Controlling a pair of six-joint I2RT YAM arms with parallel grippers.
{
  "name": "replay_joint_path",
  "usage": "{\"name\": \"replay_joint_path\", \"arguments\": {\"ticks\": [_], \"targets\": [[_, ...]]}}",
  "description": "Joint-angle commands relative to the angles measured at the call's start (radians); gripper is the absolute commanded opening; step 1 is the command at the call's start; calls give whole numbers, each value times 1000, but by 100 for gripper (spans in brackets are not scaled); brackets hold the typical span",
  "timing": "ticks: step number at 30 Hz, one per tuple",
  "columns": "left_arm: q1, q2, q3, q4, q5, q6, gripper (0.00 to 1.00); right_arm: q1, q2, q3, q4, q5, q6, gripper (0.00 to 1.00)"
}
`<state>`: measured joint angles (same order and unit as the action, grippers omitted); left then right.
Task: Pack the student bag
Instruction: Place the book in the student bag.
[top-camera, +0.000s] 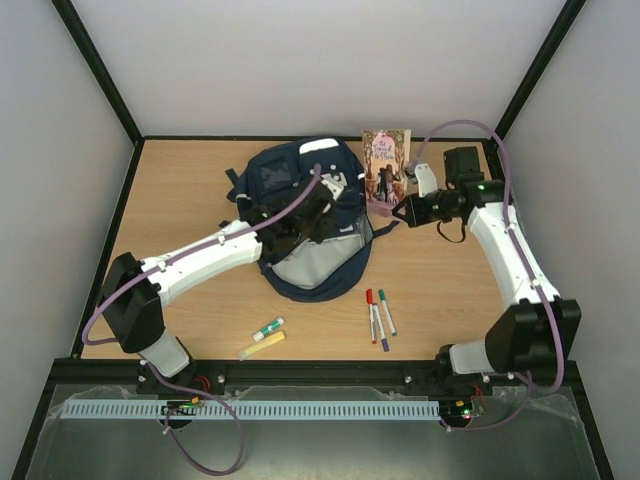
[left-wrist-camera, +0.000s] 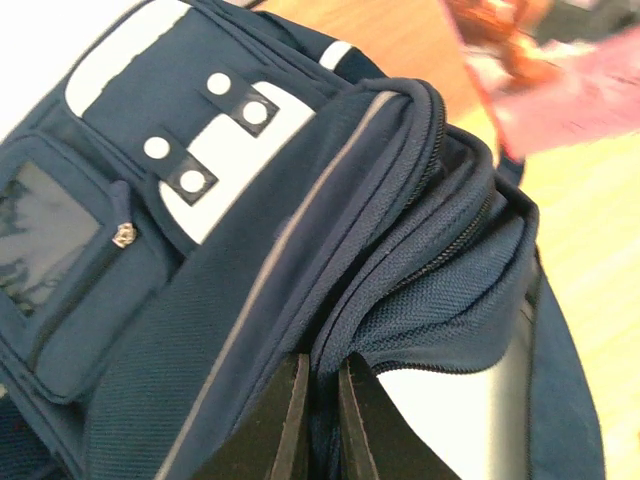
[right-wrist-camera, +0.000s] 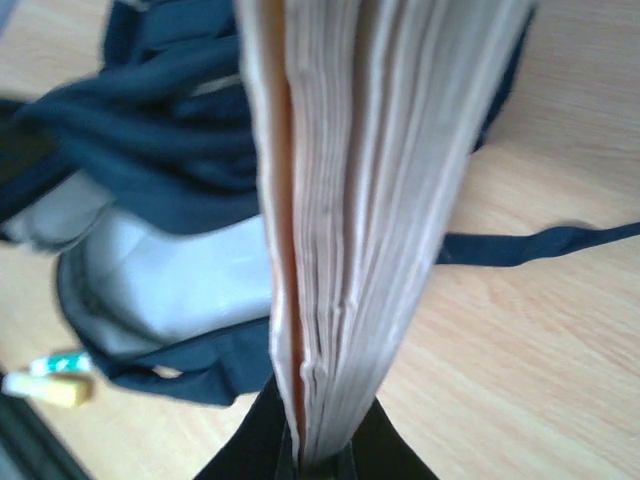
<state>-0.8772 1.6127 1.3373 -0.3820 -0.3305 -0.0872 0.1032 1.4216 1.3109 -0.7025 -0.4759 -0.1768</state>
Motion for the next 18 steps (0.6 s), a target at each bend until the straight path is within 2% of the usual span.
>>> {"name": "replay_joint_path", "arguments": {"ticks": [1,4,8,13,18], "targets": [[116,-4,47,69,11,27,2,3,-85,-50,-151,-151,-55,1],[178,14,71,86,77,30,2,2,-112,-78,-240,-339,-153,1],[232,41,116,86,133,26,2,5,-106,-110,-336,-483,-237,1],[294,62,140,111,219,-17,2,29,-55,-116,-431,-587,-305,1],[309,76,166,119,244,-45,2,71,-30,-104,-435,-633,-275,1]]}}
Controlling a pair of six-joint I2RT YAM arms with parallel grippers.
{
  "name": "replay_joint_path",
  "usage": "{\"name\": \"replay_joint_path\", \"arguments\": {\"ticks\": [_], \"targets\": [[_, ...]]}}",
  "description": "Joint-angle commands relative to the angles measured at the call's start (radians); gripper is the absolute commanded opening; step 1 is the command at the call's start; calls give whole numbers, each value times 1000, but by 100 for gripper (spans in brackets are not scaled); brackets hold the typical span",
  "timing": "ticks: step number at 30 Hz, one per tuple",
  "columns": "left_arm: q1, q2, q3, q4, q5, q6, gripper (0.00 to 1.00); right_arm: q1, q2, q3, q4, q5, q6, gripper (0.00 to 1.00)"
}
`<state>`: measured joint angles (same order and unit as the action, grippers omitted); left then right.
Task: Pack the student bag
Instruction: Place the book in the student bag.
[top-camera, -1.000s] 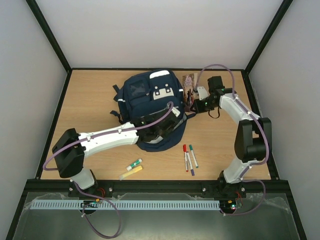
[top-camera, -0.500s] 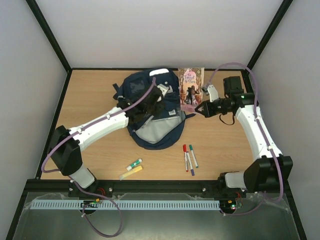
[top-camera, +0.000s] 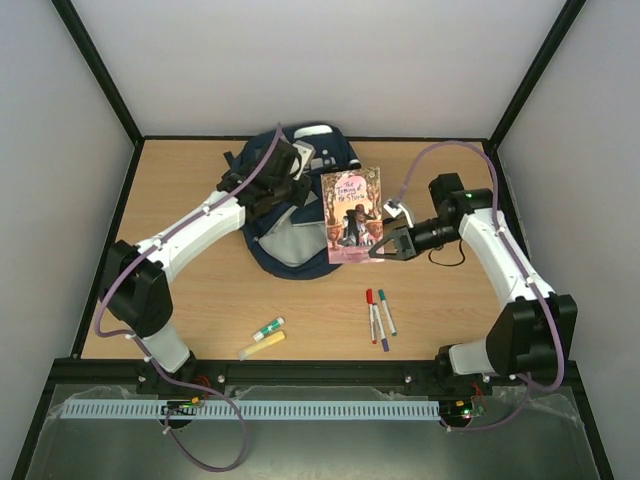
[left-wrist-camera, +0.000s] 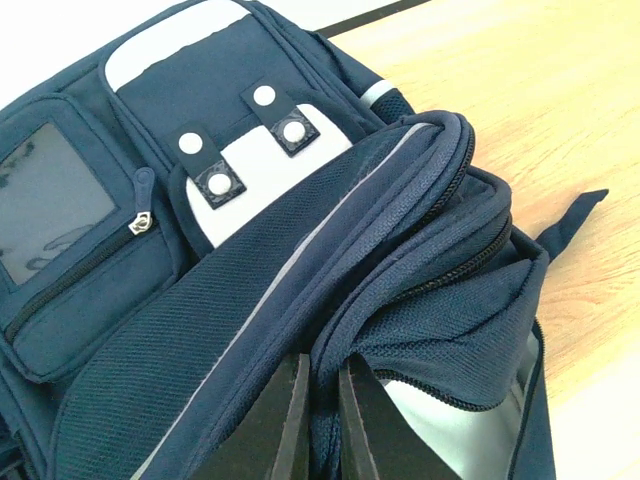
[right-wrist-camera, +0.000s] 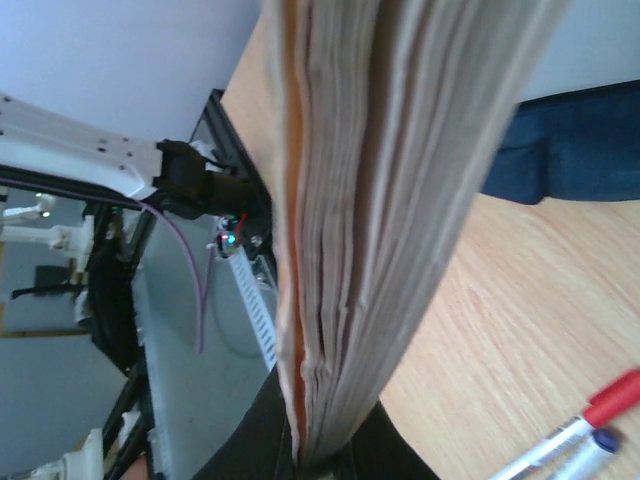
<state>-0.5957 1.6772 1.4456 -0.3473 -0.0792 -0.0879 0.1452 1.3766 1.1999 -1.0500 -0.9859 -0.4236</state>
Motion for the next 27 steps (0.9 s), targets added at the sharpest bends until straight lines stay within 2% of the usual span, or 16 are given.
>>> {"name": "replay_joint_path", "arguments": {"ticks": [1,10,14,17,23,27], "targets": [[28,12,67,81,-2,-56,2,40,23,12,-95,-129,-33,1],[31,5,161,70,8,-68,2,184,107,9,-121,-170,-50,1],[34,23,268,13,12,-40,2,197,189,19,-185,-202,-120,1],[34,13,305,1,35,-29,2,197,204,7,-157,-201,-91,1],[29,-64,267,14,107,-59,3,196,205,-40,7,-137,87,1],[12,-129,180,52,133,-71,3,196,283,14,20,-150,123,1]]}}
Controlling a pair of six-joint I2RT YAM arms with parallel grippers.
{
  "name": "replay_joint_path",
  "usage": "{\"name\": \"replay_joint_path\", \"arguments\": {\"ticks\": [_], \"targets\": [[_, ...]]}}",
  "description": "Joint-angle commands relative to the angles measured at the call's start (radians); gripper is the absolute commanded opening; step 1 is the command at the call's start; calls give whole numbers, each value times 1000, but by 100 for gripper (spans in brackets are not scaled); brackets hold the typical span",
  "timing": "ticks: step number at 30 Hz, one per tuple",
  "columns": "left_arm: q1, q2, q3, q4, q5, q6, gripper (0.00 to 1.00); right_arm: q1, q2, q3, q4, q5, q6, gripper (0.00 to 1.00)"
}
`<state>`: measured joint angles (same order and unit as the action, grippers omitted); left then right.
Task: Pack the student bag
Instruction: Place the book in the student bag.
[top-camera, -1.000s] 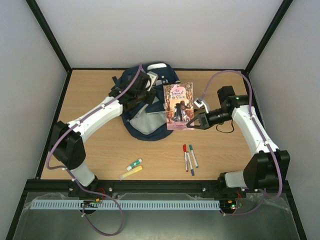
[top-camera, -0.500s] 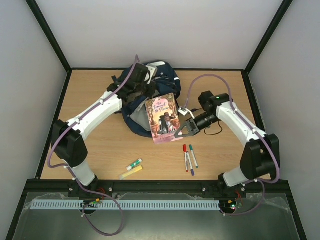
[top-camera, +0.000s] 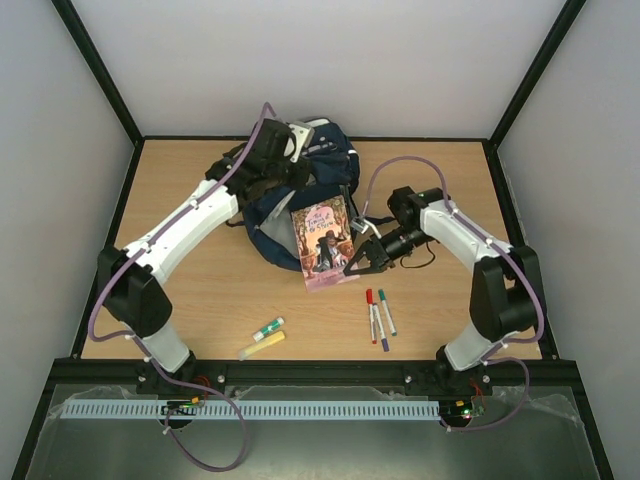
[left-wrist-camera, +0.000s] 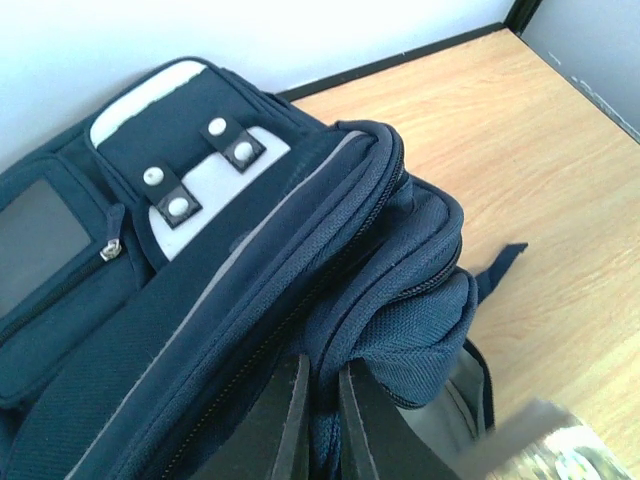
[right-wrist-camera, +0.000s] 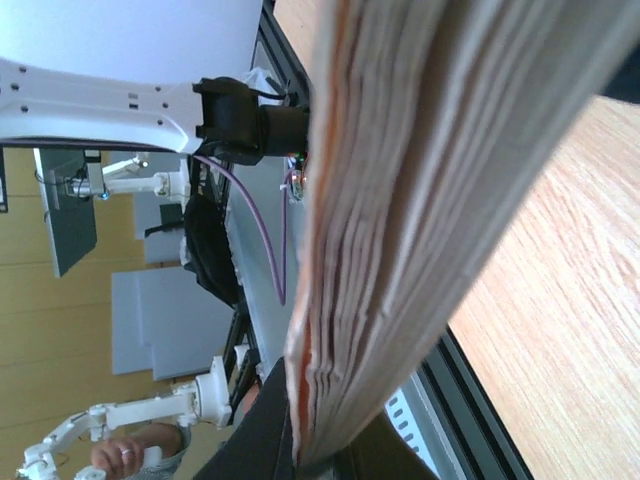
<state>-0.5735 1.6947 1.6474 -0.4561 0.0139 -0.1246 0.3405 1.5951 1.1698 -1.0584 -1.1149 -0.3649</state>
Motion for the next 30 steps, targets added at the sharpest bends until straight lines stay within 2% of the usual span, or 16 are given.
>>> {"name": "replay_joint_path", "arguments": {"ticks": [1,5,14,18,21,23,26,30], "targets": [[-21,-158,-42,165,24,-29,3,1,92,68,20,-35,64,1],[-37,-178,-66,160,-10,-14,3,1,193,141,27,-93,71,1],[-61,-200,-95,145,0,15,3,0,365,191,233,-119,271,1],[-72,-205,-108,149,0,20,4,0,422,208,316,-72,333,1],[-77,-208,-118,151,-2,25,3,0,448,207,398,30,385,1],[-78,-211,-127,155,-2,28,4,0,444,196,474,109,421,9],[-80,-214,-140,157,0,36,3,1,408,164,543,208,461,38],[-80,-218,-157,154,0,58,3,0,332,136,560,308,444,52]]}}
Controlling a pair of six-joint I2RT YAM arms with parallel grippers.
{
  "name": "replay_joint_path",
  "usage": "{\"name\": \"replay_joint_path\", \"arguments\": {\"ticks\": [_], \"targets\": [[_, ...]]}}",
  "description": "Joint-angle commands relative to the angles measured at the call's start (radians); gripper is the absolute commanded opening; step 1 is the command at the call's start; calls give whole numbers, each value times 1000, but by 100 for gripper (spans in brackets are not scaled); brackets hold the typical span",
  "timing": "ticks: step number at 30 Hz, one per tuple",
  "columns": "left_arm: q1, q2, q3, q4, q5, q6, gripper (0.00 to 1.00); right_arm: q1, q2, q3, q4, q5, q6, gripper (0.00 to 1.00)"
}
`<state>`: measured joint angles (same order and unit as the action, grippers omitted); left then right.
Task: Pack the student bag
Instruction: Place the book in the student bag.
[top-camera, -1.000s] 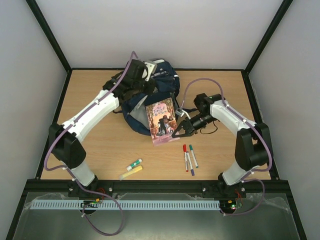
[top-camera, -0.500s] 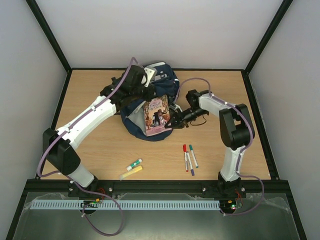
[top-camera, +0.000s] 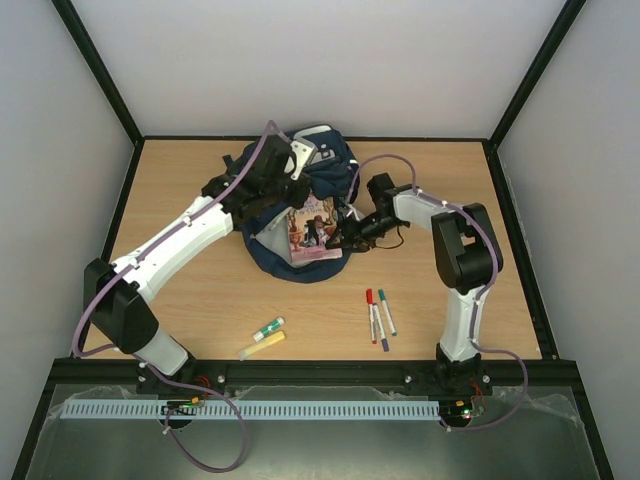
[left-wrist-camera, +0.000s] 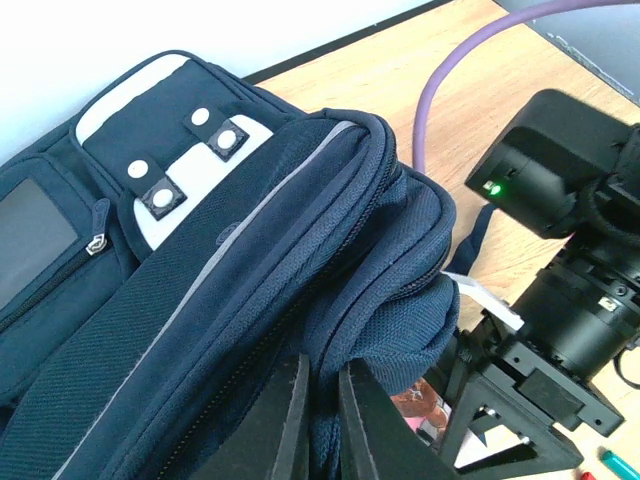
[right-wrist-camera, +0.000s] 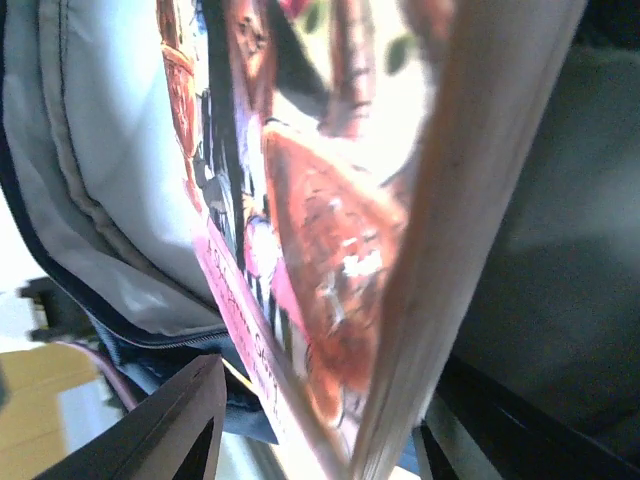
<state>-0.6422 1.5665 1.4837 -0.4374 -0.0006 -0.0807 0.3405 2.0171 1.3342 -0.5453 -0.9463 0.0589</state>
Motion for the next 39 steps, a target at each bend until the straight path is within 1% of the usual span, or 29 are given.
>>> {"name": "replay_joint_path", "arguments": {"ticks": [1,3,8,12,14,16,18,21,24,29,33,39], "targets": [[-11,-93,1,137,14,18,3,0,-112,-41,45,174,14,54],[-11,-104,-19,149,14,22,3,1,-160,-71,41,237,-5,56],[-11,-147,-79,197,17,23,4,1,-286,-169,37,386,-63,57],[-11,-166,-126,226,18,27,4,22,-341,-218,5,419,-138,51],[-11,-173,-144,241,22,26,4,57,-389,-259,29,474,-222,48],[-11,-178,-159,251,24,24,4,95,-438,-310,72,551,-277,45],[-10,-186,-170,260,25,20,4,125,-477,-343,92,594,-328,43],[1,-203,-187,276,54,3,4,159,-517,-354,92,623,-392,38],[20,-213,-203,290,89,-20,4,226,-554,-364,126,731,-452,37],[53,-230,-239,317,138,-52,6,343,-570,-367,189,902,-595,39],[64,-230,-249,324,158,-64,7,410,-547,-359,247,1002,-625,43],[66,-231,-255,325,174,-66,8,491,-506,-385,366,1112,-682,43]]}}
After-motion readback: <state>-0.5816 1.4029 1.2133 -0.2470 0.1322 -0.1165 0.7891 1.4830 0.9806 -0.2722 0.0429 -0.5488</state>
